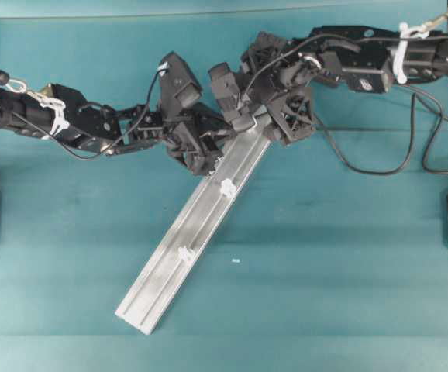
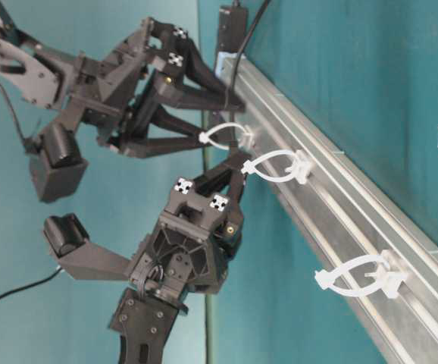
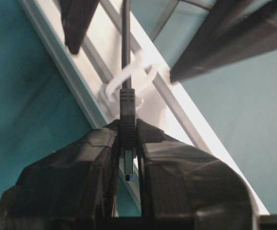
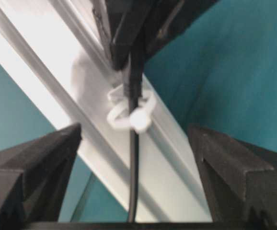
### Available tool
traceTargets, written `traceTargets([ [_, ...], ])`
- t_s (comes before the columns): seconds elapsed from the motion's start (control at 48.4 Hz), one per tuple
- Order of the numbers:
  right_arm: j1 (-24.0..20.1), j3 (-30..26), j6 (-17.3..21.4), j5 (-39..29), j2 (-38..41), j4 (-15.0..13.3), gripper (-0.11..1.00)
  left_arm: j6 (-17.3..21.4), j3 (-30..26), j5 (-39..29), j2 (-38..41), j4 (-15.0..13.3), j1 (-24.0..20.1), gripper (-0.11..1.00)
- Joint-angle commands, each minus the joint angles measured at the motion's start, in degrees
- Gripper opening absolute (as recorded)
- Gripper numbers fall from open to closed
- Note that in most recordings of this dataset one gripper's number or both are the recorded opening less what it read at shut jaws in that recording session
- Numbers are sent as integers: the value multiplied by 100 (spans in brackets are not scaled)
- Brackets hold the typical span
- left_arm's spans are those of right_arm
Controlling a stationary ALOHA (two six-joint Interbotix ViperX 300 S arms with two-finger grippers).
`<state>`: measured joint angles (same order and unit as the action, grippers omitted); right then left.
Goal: Pass the USB cable through three rings with both arms.
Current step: 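Pull the plug through with the left gripper while the right regrasps the cable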
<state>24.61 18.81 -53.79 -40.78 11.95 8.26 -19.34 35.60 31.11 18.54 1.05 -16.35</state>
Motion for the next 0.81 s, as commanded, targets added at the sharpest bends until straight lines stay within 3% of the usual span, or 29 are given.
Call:
traceTargets([
  [0.0, -26, 44, 97, -18, -167, -9, 89, -62, -9, 18, -97, 9, 35, 9],
  [0.29, -70, 343, 334, 62, -492, -9, 88, -132, 202, -44, -343, 9, 281, 9],
  [0.786, -545, 281, 290, 483, -554, -9, 88, -132, 352, -598, -958, 9, 633, 9],
])
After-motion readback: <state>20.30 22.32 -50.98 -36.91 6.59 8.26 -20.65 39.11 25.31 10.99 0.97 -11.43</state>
